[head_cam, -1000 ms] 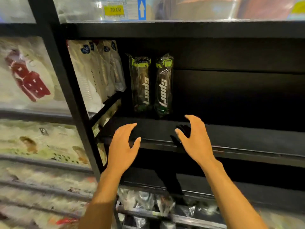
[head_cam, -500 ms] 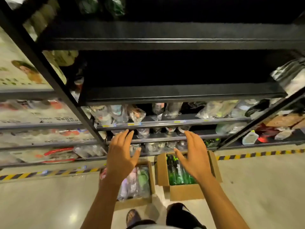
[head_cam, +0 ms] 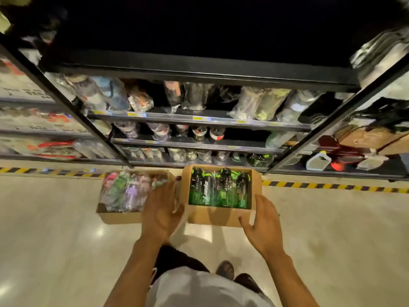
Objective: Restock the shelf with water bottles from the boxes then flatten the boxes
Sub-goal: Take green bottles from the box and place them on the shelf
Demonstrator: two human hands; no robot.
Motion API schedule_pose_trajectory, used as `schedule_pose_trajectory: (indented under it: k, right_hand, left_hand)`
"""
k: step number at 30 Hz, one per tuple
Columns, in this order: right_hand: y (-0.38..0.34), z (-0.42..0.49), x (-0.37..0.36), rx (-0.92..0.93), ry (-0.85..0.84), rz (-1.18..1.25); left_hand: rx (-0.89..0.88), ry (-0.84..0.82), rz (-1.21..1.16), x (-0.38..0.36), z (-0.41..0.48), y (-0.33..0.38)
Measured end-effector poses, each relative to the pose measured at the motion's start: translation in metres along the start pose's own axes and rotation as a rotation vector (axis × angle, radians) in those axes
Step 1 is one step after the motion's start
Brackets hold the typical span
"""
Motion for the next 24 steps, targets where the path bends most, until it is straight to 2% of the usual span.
schedule_pose_trajectory:
  k: [3,6,11,18,24]
  right_hand:
    - [0.038,-0.016,-0.004,-0.051,-0.043,0.037]
    - [0.062,-0.006,-0.012,-0.07,-0.075,0.07]
    - [0.082,0.039,-0.047,-0.132,-0.152,0.078]
    - [0.108,0.135,-0.155,-0.249,-0.328,0.178]
    - [0.125,0.21,-0.299,-0.248,-0.553,0.187]
  left_hand:
    - [0.084,-0.073,0.031,-0.034,-0.012,0.019]
    - [0.084,-0.116,0.054,-0.062,-0.005,0.032]
    - [0.164,-0.215,0.049,-0.121,0.026,0.012]
    - [0.207,-0.378,0.128,-0.238,0.1,-0.071]
    - [0.418,-0.409,0.109,-0.346,0.145,-0.174]
Point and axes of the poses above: each hand's wrist, its own z-axis towards the middle knuckle, its own x-axis out of the back of the hand, y = z × x, the point moved 7 cm from there along z, towards the middle knuckle, and after that the axes turned 12 degrees about -z, right-handed, at the moved point
